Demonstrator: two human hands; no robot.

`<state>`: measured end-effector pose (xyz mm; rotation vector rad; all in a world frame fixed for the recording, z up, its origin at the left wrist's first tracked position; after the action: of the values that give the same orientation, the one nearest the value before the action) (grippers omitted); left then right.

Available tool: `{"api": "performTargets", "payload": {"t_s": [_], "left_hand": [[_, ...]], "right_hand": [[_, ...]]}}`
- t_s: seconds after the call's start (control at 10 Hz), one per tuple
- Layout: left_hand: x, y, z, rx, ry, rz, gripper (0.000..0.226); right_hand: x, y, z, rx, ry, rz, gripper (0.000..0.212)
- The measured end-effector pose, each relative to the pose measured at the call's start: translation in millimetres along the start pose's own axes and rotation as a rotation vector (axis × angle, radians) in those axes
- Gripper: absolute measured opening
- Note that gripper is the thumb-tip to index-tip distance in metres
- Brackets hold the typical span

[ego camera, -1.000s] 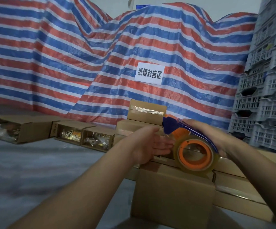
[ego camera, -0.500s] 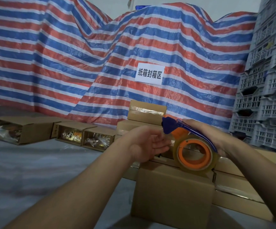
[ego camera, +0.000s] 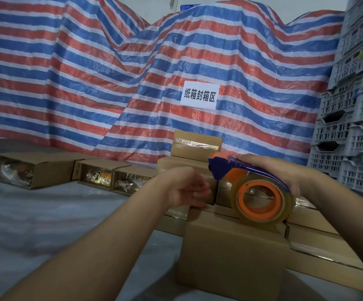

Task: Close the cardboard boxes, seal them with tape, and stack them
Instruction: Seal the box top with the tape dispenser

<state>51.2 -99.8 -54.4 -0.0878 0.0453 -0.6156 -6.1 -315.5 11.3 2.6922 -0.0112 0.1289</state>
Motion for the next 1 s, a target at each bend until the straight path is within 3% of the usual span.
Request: {"api": "performTargets", "payload": {"t_s": [0.3, 0.5, 0.7, 0.8, 0.9, 1.0], "left_hand": [[2, 5, -2, -0.046, 0.102, -0.004, 0.026], [3, -1, -9, -0.077, 0.086, 0.096, 0.022], [0, -6, -12, -0.160, -0.003, 0.111, 0.025], [-2, -2, -10, -0.075, -0.001, 0.092, 0.014], [-8, 3, -6, 0.079, -0.025, 0.141, 0.027], [-11, 8, -7, 0.313, -0.099, 0.236, 0.019]], "right_hand": [[2, 6, -11, -0.161, -0.129, -0.097, 0.066], [3, 21, 1, -0.240, 0.041, -0.005, 0.041], [0, 12, -6, -0.381, -0.051, -0.046, 0.046], [-4, 2, -18, -0.503, -0.153, -0.094, 0.049], [-5, -2, -23, -0.515, -0.161, -0.086, 0.048], [-6, 0, -21, -0.510, -0.160, -0.088, 0.049]]}}
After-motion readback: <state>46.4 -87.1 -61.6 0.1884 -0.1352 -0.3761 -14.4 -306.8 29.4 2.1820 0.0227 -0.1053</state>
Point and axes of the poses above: each hand's wrist, its own x-axis towards the middle knuckle, its own y-axis out of the back of the hand, z = x × y, the point moved 1 cm from there along x, towards the middle knuckle, and after that the axes turned 3 degrees about y, right-handed, at the moved point
